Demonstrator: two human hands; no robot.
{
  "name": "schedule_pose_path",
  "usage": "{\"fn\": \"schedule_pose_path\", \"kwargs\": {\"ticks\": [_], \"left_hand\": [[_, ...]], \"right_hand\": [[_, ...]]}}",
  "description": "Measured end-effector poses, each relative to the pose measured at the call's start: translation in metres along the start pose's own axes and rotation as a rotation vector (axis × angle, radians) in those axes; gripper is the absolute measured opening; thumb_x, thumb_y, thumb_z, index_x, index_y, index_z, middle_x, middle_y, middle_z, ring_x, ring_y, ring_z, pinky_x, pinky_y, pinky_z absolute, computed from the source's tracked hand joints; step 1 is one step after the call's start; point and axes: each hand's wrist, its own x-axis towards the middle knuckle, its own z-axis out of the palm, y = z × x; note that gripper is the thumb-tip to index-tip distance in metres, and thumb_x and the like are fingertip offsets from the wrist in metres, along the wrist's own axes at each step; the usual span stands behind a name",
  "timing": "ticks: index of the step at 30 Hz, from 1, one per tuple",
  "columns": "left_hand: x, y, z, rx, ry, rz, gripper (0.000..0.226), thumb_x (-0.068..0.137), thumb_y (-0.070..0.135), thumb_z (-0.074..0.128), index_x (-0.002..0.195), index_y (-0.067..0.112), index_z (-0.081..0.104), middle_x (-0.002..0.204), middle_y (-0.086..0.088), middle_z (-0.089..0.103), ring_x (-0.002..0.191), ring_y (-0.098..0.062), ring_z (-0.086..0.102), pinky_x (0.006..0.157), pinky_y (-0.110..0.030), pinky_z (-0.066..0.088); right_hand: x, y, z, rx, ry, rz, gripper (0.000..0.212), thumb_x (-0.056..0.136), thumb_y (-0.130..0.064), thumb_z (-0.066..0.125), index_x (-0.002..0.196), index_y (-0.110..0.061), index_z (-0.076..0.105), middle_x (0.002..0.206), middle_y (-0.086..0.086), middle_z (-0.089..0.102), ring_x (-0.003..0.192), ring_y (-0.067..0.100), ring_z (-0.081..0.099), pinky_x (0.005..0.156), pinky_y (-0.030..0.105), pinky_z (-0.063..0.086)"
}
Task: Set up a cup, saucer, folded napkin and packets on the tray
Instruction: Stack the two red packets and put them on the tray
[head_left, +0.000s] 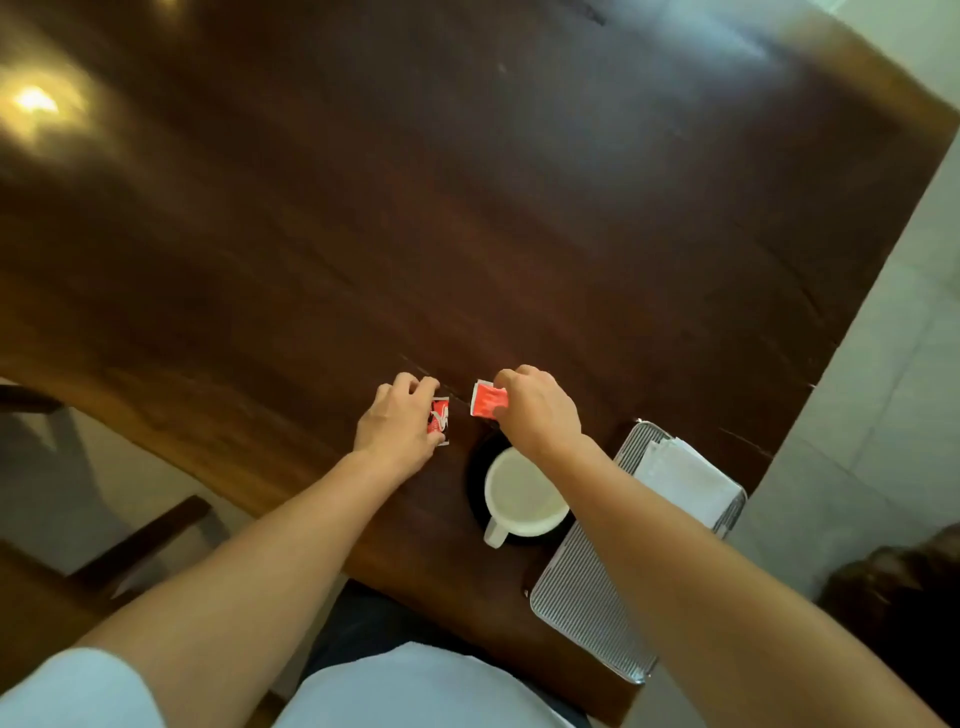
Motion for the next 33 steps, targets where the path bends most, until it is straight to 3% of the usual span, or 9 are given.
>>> {"fn": "schedule_pose_path", "kwargs": {"ticks": [5,10,15,17,20,22,24,27,33], "left_hand": [[0.014,-0.002,0.009,0.046,0.001,0.031,0.053,0.08,0.033,0.082,0.123,0.025,0.053,0.121,-0.001,0.051,0.114,-0.024,0.048,0.08,-0.036,0.051],[0.023,0.001,0.007,0.036,-0.045,-0.013,0.044,0.082,0.036,0.081,0.119,0.022,0.061,0.112,0.0,0.063,0.109,-0.023,0.055,0.083,-0.037,0.052],[0.02,0.004,-0.005,-0.305,-0.098,-0.171,0.024,0.08,0.03,0.084,0.093,0.021,0.066,0.095,-0.002,0.07,0.096,-0.025,0.067,0.072,-0.031,0.047],[0.014,0.006,-0.011,-0.492,-0.114,-0.243,0.028,0.079,0.027,0.085,0.099,0.014,0.07,0.099,-0.006,0.071,0.101,-0.027,0.067,0.077,-0.031,0.053],[-0.006,0.007,-0.024,-0.708,-0.136,-0.318,0.047,0.079,0.015,0.085,0.123,0.012,0.068,0.119,-0.011,0.069,0.112,-0.03,0.065,0.092,-0.047,0.059],[-0.021,0.003,-0.03,-0.767,-0.115,-0.32,0.033,0.079,0.008,0.083,0.107,0.02,0.071,0.112,-0.009,0.07,0.104,-0.027,0.066,0.089,-0.047,0.06],[-0.035,-0.003,-0.034,-0.812,-0.085,-0.325,0.028,0.08,0.003,0.079,0.098,0.023,0.071,0.105,-0.006,0.07,0.1,-0.024,0.066,0.086,-0.044,0.061],[-0.053,-0.011,-0.04,-0.945,-0.117,-0.373,0.032,0.086,-0.01,0.068,0.102,0.017,0.068,0.109,-0.011,0.069,0.099,-0.027,0.07,0.082,-0.047,0.063],[-0.073,-0.026,-0.047,-1.089,-0.095,-0.435,0.036,0.089,-0.02,0.056,0.106,0.011,0.064,0.108,-0.013,0.07,0.09,-0.026,0.075,0.078,-0.045,0.064]], "right_hand": [[0.019,-0.003,0.01,-0.084,-0.03,0.023,0.042,0.086,-0.01,0.071,0.123,-0.019,0.054,0.12,0.006,0.052,0.108,0.028,0.046,0.066,0.035,0.039],[0.029,-0.011,0.016,-0.043,-0.04,0.079,0.04,0.082,-0.005,0.073,0.112,-0.016,0.049,0.11,0.008,0.056,0.1,0.029,0.053,0.064,0.036,0.038],[0.023,-0.016,0.02,-0.121,0.024,0.049,0.036,0.079,-0.005,0.075,0.11,-0.011,0.058,0.119,0.012,0.048,0.106,0.031,0.043,0.067,0.035,0.037],[0.02,-0.017,0.021,-0.122,-0.004,0.048,0.039,0.079,-0.005,0.076,0.114,-0.01,0.058,0.121,0.013,0.048,0.108,0.033,0.044,0.067,0.036,0.038],[0.014,-0.019,0.019,-0.088,-0.035,0.073,0.059,0.078,-0.005,0.077,0.127,-0.014,0.044,0.122,0.014,0.049,0.111,0.035,0.05,0.069,0.04,0.042],[0.012,-0.02,0.018,-0.105,-0.036,0.083,0.067,0.077,-0.007,0.078,0.132,-0.017,0.041,0.129,0.015,0.045,0.116,0.036,0.046,0.075,0.043,0.047],[0.011,-0.021,0.017,-0.119,-0.017,0.084,0.061,0.078,-0.006,0.077,0.129,-0.016,0.044,0.131,0.015,0.04,0.117,0.038,0.042,0.078,0.045,0.049],[0.008,-0.022,0.02,-0.084,-0.015,0.092,0.048,0.083,-0.004,0.072,0.124,-0.012,0.048,0.127,0.014,0.045,0.115,0.039,0.043,0.076,0.045,0.049],[0.015,-0.018,0.018,-0.087,-0.068,0.057,0.044,0.084,-0.009,0.071,0.12,-0.018,0.049,0.118,0.011,0.045,0.11,0.035,0.047,0.07,0.042,0.04]]}}
